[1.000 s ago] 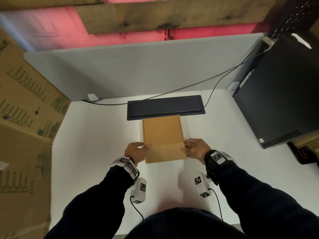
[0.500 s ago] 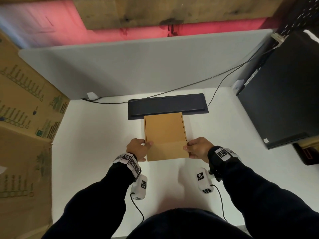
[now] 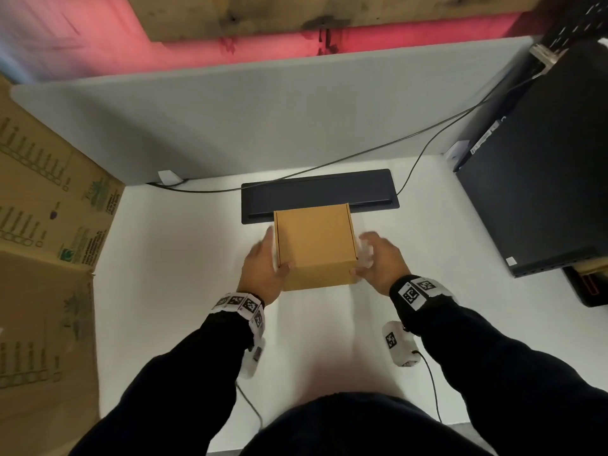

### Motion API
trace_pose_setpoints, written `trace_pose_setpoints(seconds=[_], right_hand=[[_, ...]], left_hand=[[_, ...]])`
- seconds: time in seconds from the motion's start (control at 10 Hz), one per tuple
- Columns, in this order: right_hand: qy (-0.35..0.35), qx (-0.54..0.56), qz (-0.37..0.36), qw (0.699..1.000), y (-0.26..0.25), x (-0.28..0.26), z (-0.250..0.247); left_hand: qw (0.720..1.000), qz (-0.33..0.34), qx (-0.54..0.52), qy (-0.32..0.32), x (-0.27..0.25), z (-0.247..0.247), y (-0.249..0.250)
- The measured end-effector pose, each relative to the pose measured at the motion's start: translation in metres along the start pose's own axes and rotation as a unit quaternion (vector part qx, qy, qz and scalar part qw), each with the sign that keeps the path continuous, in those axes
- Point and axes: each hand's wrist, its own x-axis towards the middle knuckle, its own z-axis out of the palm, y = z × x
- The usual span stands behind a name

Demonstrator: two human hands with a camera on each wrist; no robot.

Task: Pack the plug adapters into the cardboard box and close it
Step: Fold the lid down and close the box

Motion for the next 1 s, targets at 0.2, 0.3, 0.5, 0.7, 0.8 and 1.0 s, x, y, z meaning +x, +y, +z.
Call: trace_pose_setpoints(seconds=[0.2,0.3,0.5,0.7,0.8,1.0], right_hand=[[-0.055,-0.22,-0.194,0.954,-0.017,0.015,0.0],[-0.024,-0.263,-0.204,0.943,-0.02,0.023,0.001],[0.004,-0.244,-0.245,0.939,-0.007,0.03,0.006],[0.021,-0.216,-0.28,0.935,-0.001,0.033,0.004],[-0.005,-0.215,-0.259,0.942,-0.005,0.03,0.003],[-0.055,-0.275,-0.189,0.941,-0.032,0.018,-0.015]], left_hand=[[0.938,0.175,0.289,-0.074,0.017,0.004,0.007],[0.926,0.184,0.327,-0.045,0.026,0.008,0.011],[0.927,0.206,0.314,-0.009,0.036,0.018,0.004],[0.928,0.194,0.317,-0.022,0.038,0.014,0.006],[0.931,0.182,0.314,-0.031,0.033,0.011,0.011],[0.941,0.132,0.305,-0.058,0.018,-0.008,0.036]])
